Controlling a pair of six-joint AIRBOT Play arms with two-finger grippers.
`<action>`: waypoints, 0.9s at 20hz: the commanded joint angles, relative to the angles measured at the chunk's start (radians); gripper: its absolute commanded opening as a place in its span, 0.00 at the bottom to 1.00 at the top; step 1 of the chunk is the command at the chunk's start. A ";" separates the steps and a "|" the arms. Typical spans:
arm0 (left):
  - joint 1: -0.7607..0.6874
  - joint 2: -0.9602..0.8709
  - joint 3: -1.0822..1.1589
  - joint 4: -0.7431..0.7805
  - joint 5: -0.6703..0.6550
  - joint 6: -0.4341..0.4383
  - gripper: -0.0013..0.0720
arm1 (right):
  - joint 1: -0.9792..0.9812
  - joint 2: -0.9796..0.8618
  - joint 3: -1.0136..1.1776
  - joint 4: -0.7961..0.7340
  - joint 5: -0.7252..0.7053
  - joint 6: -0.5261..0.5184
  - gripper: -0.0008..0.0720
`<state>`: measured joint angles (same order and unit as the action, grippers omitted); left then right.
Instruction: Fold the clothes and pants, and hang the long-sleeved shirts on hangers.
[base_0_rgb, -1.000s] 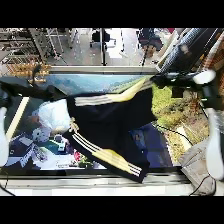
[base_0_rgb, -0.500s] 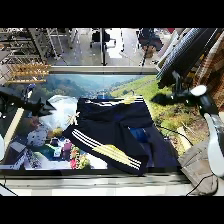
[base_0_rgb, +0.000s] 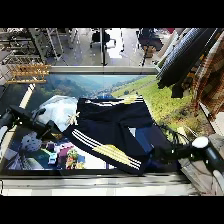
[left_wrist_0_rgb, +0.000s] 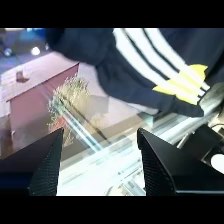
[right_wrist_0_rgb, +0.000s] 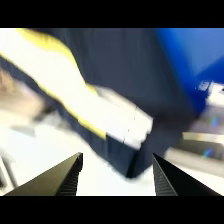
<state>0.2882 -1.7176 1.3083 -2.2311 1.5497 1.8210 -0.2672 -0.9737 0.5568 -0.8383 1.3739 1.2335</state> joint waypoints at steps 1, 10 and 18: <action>-0.006 0.016 -0.110 0.008 -0.097 0.004 0.72 | 0.010 0.091 -0.154 -0.006 0.039 0.066 0.68; -0.132 0.014 -0.126 -0.006 -0.348 -0.110 0.72 | 0.222 -0.050 -0.211 0.012 -0.191 0.171 0.72; -0.143 0.014 -0.126 -0.006 -0.383 -0.137 0.04 | 0.232 -0.144 -0.210 0.223 -0.417 0.154 0.33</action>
<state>0.1482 -1.7042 1.1828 -2.2375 1.1793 1.6882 -0.0399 -1.1030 0.3473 -0.6769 1.0233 1.3949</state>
